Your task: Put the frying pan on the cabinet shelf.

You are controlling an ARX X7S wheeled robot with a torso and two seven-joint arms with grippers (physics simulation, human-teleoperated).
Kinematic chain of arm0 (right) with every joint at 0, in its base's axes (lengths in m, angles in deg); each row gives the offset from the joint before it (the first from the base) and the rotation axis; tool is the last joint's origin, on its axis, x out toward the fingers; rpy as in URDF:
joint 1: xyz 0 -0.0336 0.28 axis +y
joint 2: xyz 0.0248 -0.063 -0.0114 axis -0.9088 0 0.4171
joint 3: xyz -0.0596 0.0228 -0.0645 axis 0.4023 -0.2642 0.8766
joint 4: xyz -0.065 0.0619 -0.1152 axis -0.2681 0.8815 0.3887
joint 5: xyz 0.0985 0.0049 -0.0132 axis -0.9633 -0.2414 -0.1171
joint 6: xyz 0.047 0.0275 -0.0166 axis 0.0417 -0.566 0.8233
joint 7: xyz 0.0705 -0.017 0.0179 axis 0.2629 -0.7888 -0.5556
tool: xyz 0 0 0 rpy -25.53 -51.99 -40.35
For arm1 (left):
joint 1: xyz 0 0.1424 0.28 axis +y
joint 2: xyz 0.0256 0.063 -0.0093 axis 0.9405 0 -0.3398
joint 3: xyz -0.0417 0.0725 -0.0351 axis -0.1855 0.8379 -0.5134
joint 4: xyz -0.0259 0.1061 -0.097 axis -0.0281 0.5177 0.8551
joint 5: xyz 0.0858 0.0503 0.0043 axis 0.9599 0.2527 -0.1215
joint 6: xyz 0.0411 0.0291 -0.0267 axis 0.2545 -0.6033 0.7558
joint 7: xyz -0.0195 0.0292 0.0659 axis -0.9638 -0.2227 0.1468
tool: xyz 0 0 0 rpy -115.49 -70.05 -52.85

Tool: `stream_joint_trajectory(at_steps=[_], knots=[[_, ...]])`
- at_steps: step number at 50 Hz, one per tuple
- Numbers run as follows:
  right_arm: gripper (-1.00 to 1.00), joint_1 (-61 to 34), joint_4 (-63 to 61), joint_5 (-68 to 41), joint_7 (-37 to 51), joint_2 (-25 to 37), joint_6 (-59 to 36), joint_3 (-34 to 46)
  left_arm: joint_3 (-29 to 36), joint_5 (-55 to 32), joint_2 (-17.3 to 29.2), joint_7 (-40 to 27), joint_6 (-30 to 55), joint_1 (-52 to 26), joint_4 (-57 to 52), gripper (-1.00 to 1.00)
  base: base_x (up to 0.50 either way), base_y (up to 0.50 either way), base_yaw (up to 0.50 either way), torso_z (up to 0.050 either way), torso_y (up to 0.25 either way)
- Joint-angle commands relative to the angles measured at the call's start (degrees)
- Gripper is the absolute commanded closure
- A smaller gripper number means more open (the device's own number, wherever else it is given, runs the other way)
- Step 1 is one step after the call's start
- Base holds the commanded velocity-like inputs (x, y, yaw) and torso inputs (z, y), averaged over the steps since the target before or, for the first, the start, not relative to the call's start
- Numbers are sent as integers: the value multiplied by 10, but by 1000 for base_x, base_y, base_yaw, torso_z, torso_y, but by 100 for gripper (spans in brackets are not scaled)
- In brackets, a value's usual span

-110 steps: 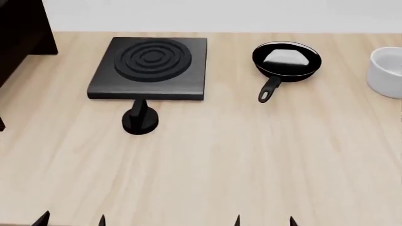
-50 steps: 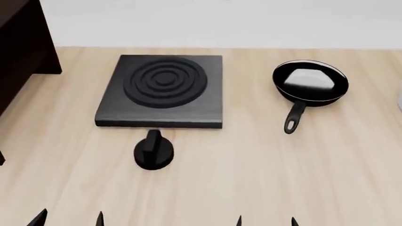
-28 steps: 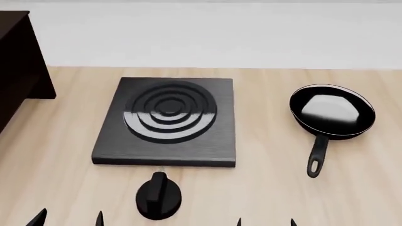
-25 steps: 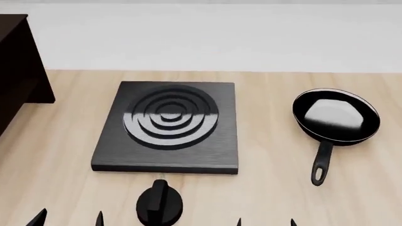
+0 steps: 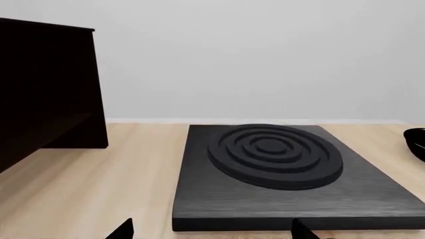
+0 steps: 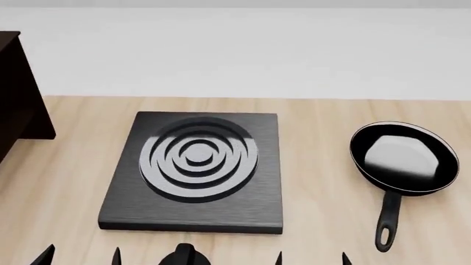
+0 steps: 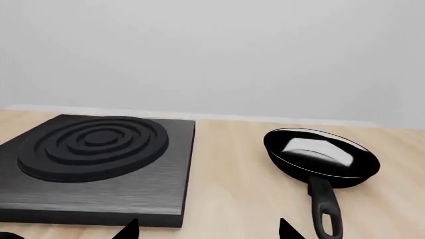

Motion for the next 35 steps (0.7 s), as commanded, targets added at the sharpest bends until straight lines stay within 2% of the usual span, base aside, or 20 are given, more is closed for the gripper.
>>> stream_joint_trajectory(at_steps=[1,11,12,13,26,30,35], knots=[[-100,-3,9,-6,0,3,8,2,4,-4,3,-5,6,0,-6,-100,500,0,0,0,0],[-100,-2,7,-9,2,4,9,4,4,-4,5,-12,9,1,-8,-100,500,0,0,0,0],[-100,10,0,81,-105,-88,-2,-103,-111,90,-92,102,-53,-73,77,-100,0,0,0,0,0],[-100,12,-8,82,-103,-86,-10,-99,-112,92,-91,103,23,5,1,-100,0,0,0,0,0],[-100,3,-32,54,-80,-71,-34,-93,-86,60,-70,84,27,3,3,-100,0,0,-3,0,0],[-100,-10,-79,64,-66,-62,-96,-93,-80,52,-66,80,49,3,-20,-100,0,1,-4,0,0],[-100,-28,-192,55,-66,-51,-219,-93,-70,42,-56,72,150,0,-115,-100,0,2,-4,0,0]])
